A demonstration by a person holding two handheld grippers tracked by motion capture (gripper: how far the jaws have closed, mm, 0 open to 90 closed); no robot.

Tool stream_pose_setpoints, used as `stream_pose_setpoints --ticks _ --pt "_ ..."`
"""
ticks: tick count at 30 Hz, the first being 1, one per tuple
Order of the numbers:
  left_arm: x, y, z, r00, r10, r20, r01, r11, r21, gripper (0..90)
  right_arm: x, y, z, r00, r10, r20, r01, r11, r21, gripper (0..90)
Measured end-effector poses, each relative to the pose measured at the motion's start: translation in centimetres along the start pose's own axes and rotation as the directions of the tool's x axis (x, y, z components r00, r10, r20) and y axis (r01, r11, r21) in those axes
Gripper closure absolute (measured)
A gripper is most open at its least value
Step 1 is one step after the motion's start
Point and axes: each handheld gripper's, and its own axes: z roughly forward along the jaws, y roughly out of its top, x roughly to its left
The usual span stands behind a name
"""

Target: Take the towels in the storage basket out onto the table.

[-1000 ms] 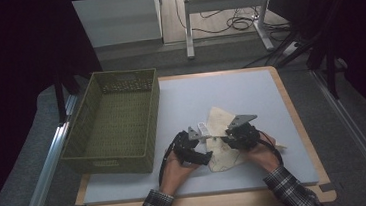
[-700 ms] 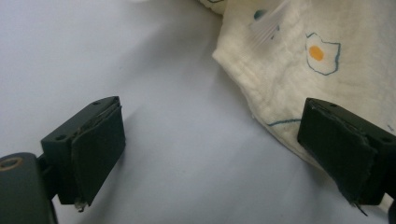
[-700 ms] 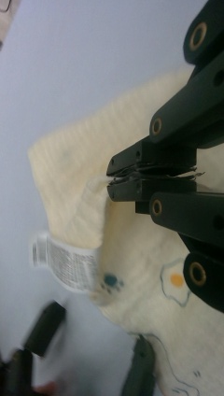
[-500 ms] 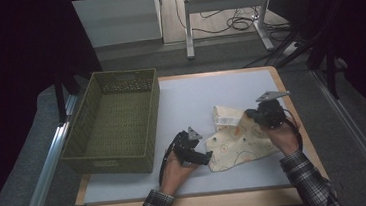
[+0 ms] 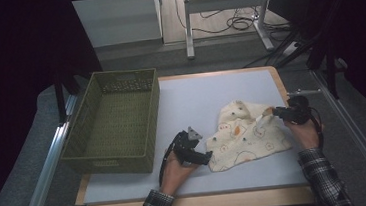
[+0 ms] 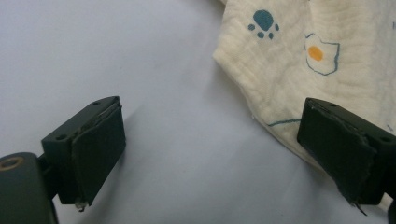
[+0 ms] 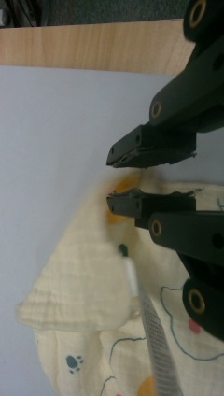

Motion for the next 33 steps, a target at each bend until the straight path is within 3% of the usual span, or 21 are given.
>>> stream_pose_setpoints --ticks 5,11,13,20,22,25,27,28,29,31,33 --pt "0.6 0.3 -0.2 0.9979 -0.021 0.061 0.022 0.9998 -0.003 6.7 0.7 -0.2 -1.1 0.9986 -0.033 -0.041 0.033 0.999 -0.014 69.0" --pt "1.6 2.9 -2.1 0.9987 -0.016 0.048 0.019 0.9978 -0.063 15.7 1.9 -0.8 -2.1 0.9934 -0.099 -0.058 0.1 0.995 0.007 65.2" --pt "1.7 3.4 -2.3 0.9978 -0.016 0.064 0.02 0.998 -0.06 20.7 1.9 -1.3 -2.4 0.9921 -0.112 -0.057 0.113 0.993 0.017 64.7" --pt "-0.2 1.3 -1.6 0.9906 -0.032 0.133 0.035 0.9993 -0.017 31.3 1.3 -4.6 -4.4 0.9902 -0.124 -0.065 0.127 0.991 0.047 63.7" --pt "-0.9 0.6 -1.4 0.9879 -0.029 0.152 0.03 0.9995 -0.003 33.6 1.1 -5.7 -4.8 0.9894 -0.126 -0.072 0.13 0.99 0.059 63.2" --pt "-2.0 -0.1 -1.3 0.9887 -0.005 0.15 0.005 1.0 -0.001 38.6 1.3 -7.2 -5.3 0.9881 -0.139 -0.067 0.144 0.987 0.077 63.0" --pt "-2.8 -0.1 -1.1 0.9899 0.031 0.138 -0.028 0.9994 -0.019 46.2 1.6 -7.8 -5.2 0.9868 -0.149 -0.065 0.154 0.984 0.092 67.4" --pt "-3.3 -0.1 -1.0 0.9892 0.063 0.132 -0.061 0.9979 -0.021 52.9 1.8 -8.1 -5.3 0.9859 -0.16 -0.049 0.164 0.983 0.085 76.2" --pt "-3.7 0.0 -0.9 0.9899 0.083 0.114 -0.081 0.9964 -0.023 59.1 1.9 -8.2 -5.4 0.985 -0.16 -0.065 0.165 0.983 0.083 83.2" --pt "-4.0 0.3 -0.8 0.9829 0.099 0.155 -0.097 0.995 -0.02 79.6 2.3 -8.3 -5.5 0.9837 -0.167 -0.066 0.173 0.981 0.09 87.1" --pt "-3.9 0.5 -0.7 0.9801 0.089 0.177 -0.088 0.996 -0.015 86.7 2.8 -8.4 -5.9 0.9791 -0.194 -0.063 0.199 0.975 0.1 87.5"
